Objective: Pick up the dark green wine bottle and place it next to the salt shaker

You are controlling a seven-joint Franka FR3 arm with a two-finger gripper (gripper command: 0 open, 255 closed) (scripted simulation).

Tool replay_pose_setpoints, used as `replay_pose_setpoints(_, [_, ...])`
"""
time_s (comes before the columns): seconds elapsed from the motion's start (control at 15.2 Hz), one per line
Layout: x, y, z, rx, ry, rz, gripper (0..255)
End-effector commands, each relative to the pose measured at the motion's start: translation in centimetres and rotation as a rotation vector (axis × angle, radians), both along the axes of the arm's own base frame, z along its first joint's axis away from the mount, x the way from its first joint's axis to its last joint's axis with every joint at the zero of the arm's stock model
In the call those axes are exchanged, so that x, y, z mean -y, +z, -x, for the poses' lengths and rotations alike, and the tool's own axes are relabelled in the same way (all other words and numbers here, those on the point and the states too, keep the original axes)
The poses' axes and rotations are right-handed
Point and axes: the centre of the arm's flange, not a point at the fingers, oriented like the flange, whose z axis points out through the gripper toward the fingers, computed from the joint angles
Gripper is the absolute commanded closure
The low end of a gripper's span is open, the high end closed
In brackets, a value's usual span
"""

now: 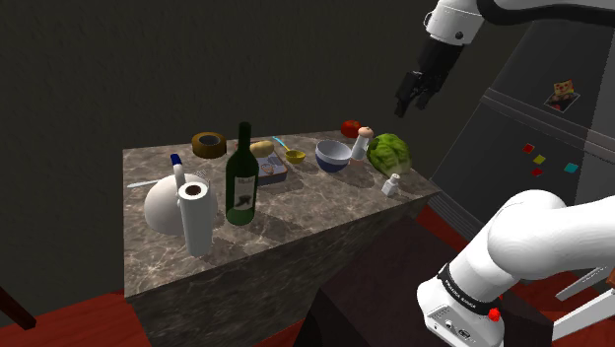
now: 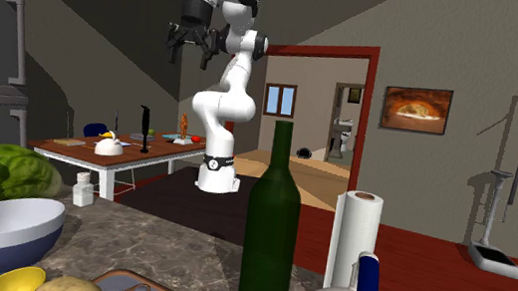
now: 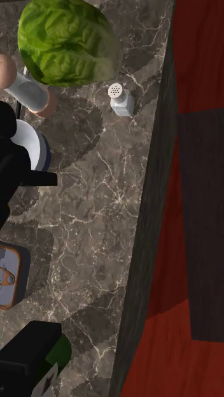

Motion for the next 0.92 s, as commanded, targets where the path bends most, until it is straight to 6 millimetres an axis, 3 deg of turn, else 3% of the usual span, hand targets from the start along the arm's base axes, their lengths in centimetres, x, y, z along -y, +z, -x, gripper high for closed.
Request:
replay_pose_setpoints(0.0, [0.0,0.0,0.0,0.0,0.0,0.0,0])
replay_pose_setpoints(0.86, [-12.3,-4.6,-10.0,0.014,-0.014,-0.044,0])
